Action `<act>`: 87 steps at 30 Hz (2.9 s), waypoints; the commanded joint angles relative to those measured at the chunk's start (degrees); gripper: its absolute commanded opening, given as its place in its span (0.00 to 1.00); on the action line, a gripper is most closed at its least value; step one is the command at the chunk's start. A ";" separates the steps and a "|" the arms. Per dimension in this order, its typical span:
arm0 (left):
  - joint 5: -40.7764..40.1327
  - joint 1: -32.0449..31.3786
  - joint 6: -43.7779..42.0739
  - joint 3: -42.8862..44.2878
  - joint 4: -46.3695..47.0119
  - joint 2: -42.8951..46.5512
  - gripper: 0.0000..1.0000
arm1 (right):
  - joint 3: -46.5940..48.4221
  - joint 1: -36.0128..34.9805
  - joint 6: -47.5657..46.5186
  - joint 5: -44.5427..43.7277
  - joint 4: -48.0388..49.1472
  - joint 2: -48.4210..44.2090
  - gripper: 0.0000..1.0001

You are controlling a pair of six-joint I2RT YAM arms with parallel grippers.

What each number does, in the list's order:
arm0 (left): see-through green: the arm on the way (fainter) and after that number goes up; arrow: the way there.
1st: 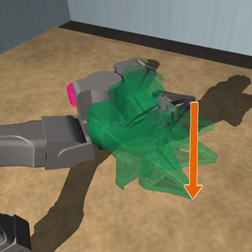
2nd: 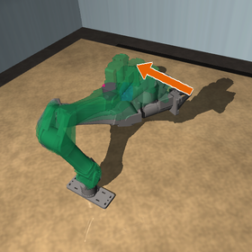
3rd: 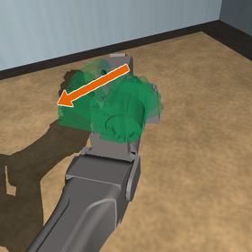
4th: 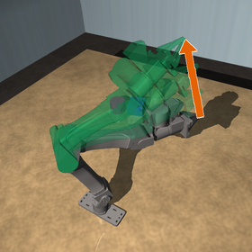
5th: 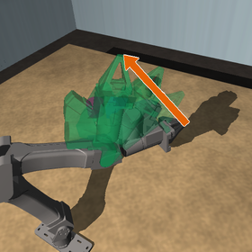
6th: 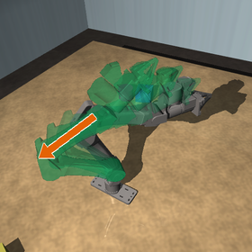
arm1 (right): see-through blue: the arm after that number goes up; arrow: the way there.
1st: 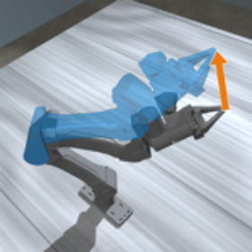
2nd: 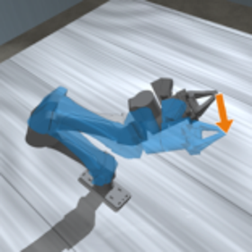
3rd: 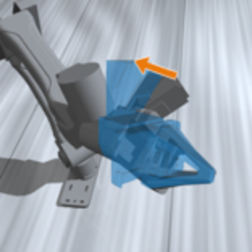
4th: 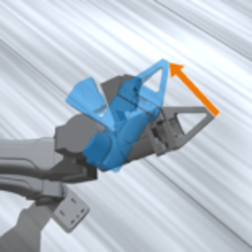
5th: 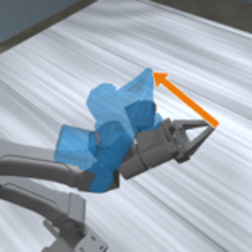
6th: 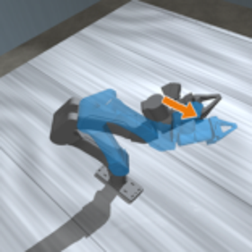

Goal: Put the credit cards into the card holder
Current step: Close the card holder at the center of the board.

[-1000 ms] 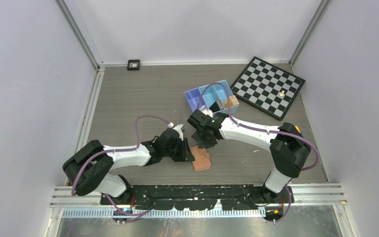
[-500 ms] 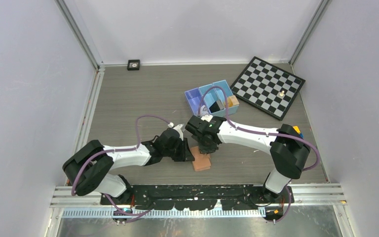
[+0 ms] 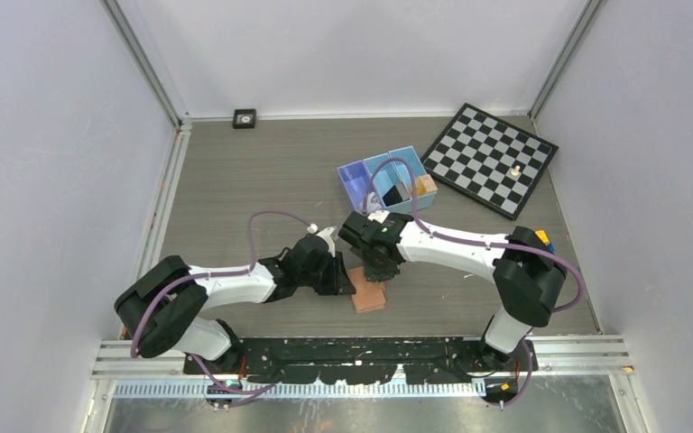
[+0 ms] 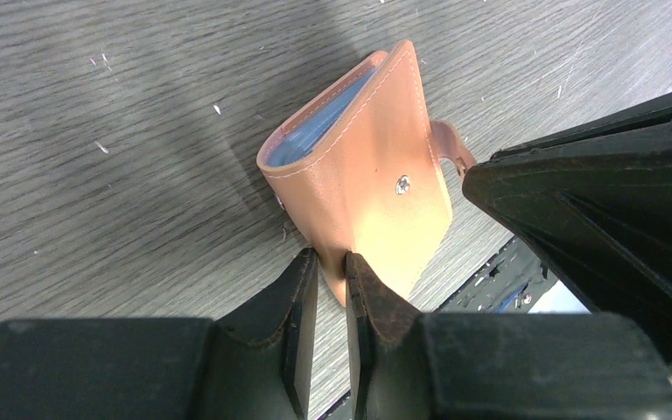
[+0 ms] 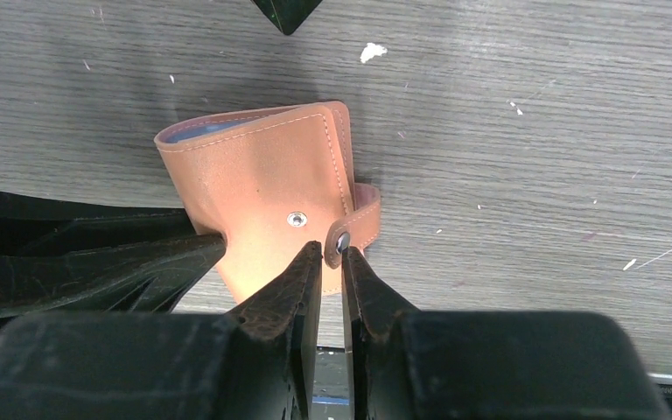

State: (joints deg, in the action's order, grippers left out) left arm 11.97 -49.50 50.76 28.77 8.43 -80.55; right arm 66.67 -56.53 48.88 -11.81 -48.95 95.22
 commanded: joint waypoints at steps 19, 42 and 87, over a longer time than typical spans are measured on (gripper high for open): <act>-0.32 -0.16 -0.31 1.33 -0.05 0.77 0.19 | 2.41 -1.00 2.24 -1.96 -1.32 1.34 0.18; -0.55 -0.16 -0.14 1.18 0.19 0.47 0.17 | -2.58 -0.93 -2.56 2.76 6.91 -1.32 0.01; -0.72 -0.16 -0.77 2.04 -1.48 0.65 0.13 | -5.41 0.87 -3.43 5.97 11.77 1.55 0.00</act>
State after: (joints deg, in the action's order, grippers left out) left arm 11.44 -49.50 50.72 28.82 7.70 -80.55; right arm 62.92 -56.23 44.97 -5.02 -39.57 97.25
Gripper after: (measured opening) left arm 0.142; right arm 0.017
